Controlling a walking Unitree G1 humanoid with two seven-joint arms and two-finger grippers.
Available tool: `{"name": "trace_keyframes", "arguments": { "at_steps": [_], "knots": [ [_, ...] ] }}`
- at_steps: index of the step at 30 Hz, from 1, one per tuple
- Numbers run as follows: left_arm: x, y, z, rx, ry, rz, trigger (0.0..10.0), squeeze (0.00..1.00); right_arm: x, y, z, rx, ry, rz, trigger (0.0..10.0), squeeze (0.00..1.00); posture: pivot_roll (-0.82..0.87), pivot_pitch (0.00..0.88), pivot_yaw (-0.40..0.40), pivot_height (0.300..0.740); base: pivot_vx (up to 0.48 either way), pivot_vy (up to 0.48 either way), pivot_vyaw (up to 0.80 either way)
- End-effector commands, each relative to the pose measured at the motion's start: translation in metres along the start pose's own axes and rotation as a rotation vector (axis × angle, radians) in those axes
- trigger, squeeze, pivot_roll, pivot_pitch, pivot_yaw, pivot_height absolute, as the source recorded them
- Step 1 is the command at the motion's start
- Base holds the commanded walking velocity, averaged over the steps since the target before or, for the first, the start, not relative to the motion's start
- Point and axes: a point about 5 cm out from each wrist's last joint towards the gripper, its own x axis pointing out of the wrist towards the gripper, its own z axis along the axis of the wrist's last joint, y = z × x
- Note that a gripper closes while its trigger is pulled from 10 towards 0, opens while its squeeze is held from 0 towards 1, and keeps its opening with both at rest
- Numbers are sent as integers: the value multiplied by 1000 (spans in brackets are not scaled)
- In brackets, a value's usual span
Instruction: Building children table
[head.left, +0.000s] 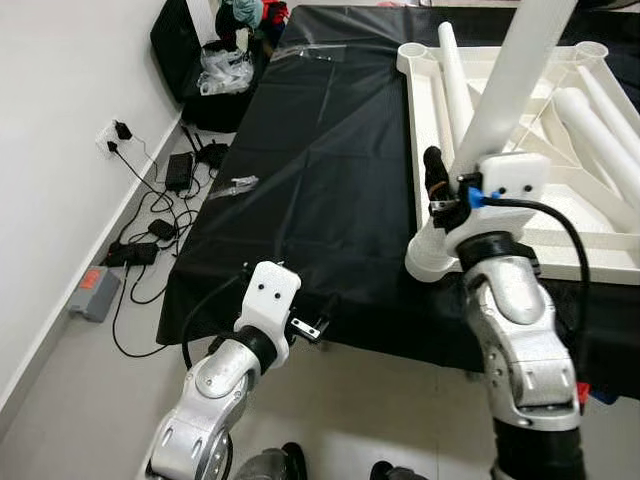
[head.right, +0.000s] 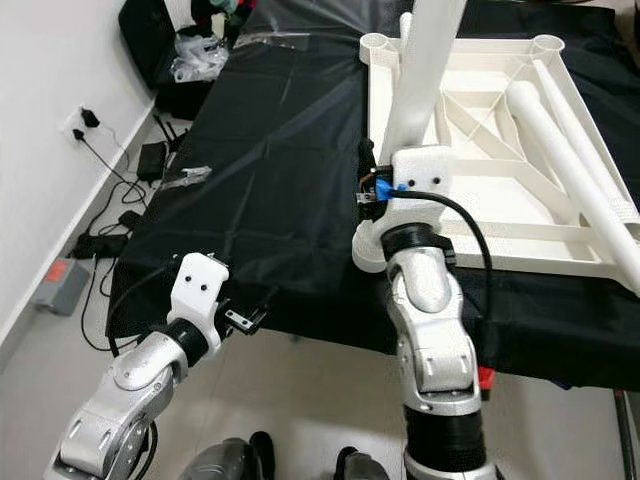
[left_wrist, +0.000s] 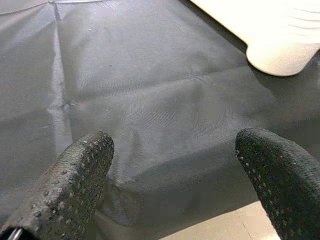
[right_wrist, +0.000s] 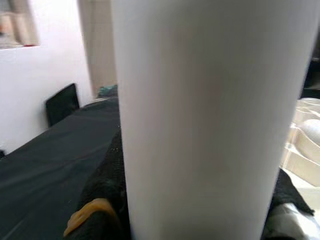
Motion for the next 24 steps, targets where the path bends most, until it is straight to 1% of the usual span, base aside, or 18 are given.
{"name": "trace_keyframes", "arguments": {
  "at_steps": [1, 3, 4, 5, 7, 8, 9, 11, 12, 14, 15, 19, 20, 23, 24],
  "knots": [
    [-3, -2, -5, -6, 17, 2, 10000, 0, -3, -15, -32, -56, 158, -99, 0, 0, 137, 263, 30, 740, 0, 0, 0],
    [-3, -3, -5, -7, 16, 2, 10000, 0, -1, -13, -28, -58, 134, -239, 0, 0, 139, 270, 26, 740, 0, 0, 0],
    [-3, -3, -5, -7, 16, 2, 10000, 0, -1, -13, -28, -58, 134, -239, 0, 0, 139, 270, 26, 740, 0, 0, 0],
    [-3, -3, -5, -9, 15, 4, 10000, 0, 0, -9, -26, -61, 125, -289, 0, 0, 138, 269, 25, 740, 0, 0, 0],
    [-3, -3, -5, -9, 15, 4, 10000, 0, 0, -9, -26, -61, 125, -289, 0, 0, 138, 269, 25, 740, 0, 0, 0],
    [-3, -4, -5, -9, 14, 4, 10000, 0, 1, -4, -25, -58, 122, -322, 0, 0, 137, 270, 22, 740, 0, 0, 0],
    [-3, -4, -5, -9, 14, 4, 10000, 0, 1, -4, -25, -58, 122, -322, 0, 0, 137, 270, 22, 740, 0, 0, 0],
    [-2, -4, -4, -11, 12, 4, 10000, 0, 3, 7, -23, -42, 130, -350, 0, 0, 142, 272, 17, 740, 0, 0, 0],
    [-2, -4, -4, -11, 12, 4, 10000, 0, 3, 7, -23, -42, 130, -350, 0, 0, 142, 272, 17, 740, 0, 0, 0],
    [-2, -4, -4, -11, 12, 5, 10000, 0, 3, 15, -22, -28, 131, -338, 4392, 0, 142, 273, 15, 740, 0, 0, 0],
    [-2, -4, -4, -11, 13, 5, 10000, 0, 4, 17, -21, -25, 130, -335, 10000, 0, 142, 273, 15, 740, 0, 0, 0],
    [-3, -3, -5, -11, 15, 8, 10000, 0, 4, 21, -21, -10, 133, -319, 10000, 0, 140, 270, 15, 740, 0, 0, 0],
    [-3, -4, -5, -11, 14, 8, 10000, 0, 3, 22, -22, -9, 134, -322, 10000, 655, 139, 270, 14, 740, 0, 0, 0],
    [-3, -4, -5, -11, 13, 8, 10000, 0, 2, 24, -22, -11, 134, -332, 10000, 655, 139, 270, 14, 740, 0, 0, 0],
    [-2, -5, -5, -11, 13, 7, 10000, 0, 1, 25, -22, -17, 133, -327, 10000, 1000, 138, 266, 14, 740, 0, 0, 0]
  ]
}}
